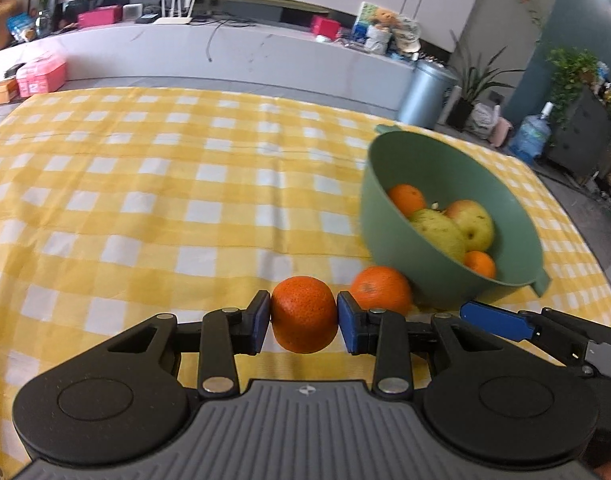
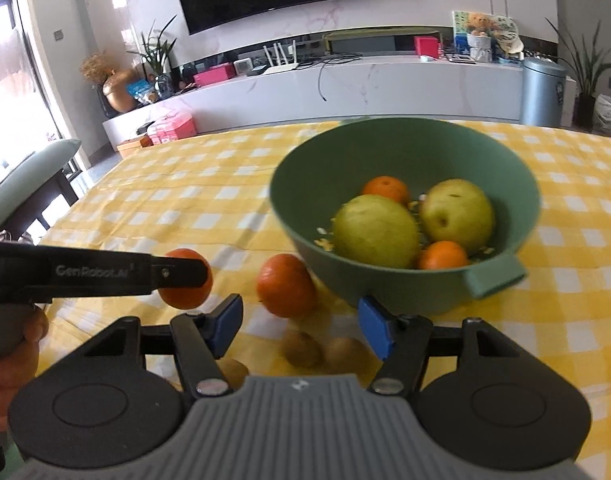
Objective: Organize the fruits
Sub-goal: 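Grasp another orange with the left tool while the right tool grasps an orange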
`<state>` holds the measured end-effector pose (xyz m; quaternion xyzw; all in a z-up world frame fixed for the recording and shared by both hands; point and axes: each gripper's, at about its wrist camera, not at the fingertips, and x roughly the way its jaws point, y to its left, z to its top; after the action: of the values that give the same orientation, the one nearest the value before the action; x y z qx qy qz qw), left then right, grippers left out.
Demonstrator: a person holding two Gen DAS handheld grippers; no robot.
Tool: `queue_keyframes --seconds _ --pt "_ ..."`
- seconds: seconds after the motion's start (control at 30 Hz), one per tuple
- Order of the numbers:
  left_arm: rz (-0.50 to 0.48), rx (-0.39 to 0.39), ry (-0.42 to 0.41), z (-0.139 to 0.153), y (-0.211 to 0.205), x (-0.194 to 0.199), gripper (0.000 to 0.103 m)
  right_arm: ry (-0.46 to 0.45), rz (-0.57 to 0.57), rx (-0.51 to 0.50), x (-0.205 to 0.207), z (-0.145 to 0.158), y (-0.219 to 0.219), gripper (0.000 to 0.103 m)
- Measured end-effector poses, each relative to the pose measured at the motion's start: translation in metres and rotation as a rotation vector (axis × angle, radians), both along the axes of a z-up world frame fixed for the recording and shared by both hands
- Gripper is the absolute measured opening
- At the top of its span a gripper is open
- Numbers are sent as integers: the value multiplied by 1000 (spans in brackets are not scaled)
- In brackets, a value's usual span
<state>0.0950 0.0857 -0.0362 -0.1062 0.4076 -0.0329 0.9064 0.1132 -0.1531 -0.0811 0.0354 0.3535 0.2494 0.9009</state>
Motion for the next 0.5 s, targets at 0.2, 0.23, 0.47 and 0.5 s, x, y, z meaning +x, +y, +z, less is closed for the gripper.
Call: queue_keyframes --seconds 0.2,0.23,0.47,0.5 --pt "25 13 4 -2 4 1 40 -12 -2 -19 0 -9 17 57" --pt "28 15 2 -2 5 0 40 -10 -11 -27 1 -10 19 57" --pt "36 25 11 -4 5 4 40 6 -29 -20 7 -18 24 55" --pt "37 25 15 -5 5 4 40 6 -28 -20 8 -18 25 55"
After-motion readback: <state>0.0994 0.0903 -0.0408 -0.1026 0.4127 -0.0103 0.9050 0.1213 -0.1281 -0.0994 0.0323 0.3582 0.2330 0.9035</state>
